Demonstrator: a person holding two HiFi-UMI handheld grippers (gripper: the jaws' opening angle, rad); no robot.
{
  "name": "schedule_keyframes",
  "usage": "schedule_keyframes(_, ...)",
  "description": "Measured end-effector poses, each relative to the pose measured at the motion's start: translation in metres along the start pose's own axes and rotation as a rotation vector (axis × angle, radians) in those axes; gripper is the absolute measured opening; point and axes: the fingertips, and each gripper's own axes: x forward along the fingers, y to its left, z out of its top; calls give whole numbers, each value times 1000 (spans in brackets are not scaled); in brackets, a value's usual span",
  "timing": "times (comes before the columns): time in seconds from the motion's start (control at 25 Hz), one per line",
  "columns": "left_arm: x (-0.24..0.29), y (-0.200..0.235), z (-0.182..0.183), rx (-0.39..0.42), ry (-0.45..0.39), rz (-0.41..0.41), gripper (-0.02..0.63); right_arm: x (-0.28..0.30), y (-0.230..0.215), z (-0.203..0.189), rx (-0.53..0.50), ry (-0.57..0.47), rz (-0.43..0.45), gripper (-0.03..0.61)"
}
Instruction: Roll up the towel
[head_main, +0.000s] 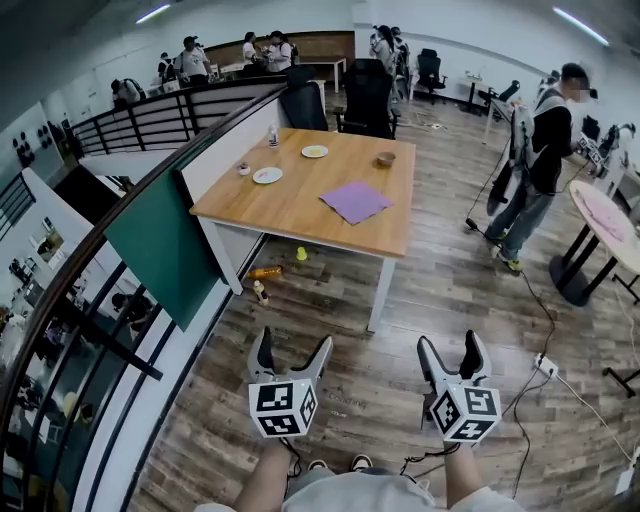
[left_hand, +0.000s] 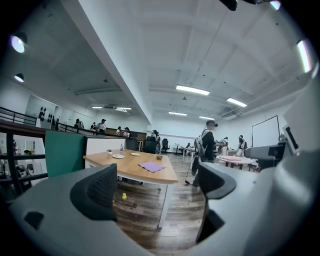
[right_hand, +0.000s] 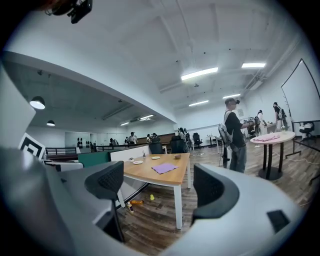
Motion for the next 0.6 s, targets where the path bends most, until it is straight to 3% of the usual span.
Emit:
schedule_keyframes(0.12,1,-1,2,-4,-9,3,544,1,-4,2,2,-19,-6,491)
schedule_keyframes(0.32,2,-4,2,-1,-6,10,555,1,-13,7,6,-53,-21,565)
schedule_keyframes(0.6,3,-7,-2,-2,-7,64,554,-1,-31,6,22,-54,-24,581)
